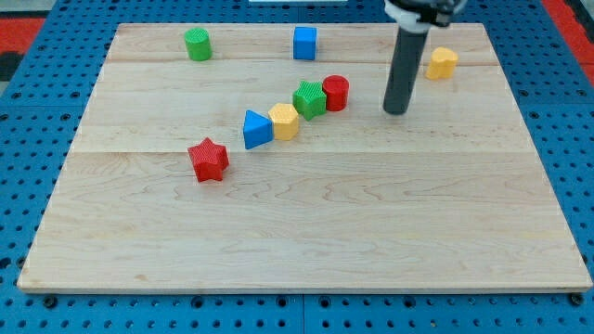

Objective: Move green star to the right of blue cube

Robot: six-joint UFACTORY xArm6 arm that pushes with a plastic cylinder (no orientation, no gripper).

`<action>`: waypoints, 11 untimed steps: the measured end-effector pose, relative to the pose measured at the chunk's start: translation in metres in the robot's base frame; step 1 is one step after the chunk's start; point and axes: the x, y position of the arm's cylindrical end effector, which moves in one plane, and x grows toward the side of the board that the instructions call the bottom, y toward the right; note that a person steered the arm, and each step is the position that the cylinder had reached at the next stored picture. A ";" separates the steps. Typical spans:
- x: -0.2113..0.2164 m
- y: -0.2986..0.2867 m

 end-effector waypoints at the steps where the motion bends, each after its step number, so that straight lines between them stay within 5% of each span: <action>1: 0.033 -0.012; 6: -0.050 -0.178; 8: -0.063 -0.160; 11: -0.096 -0.056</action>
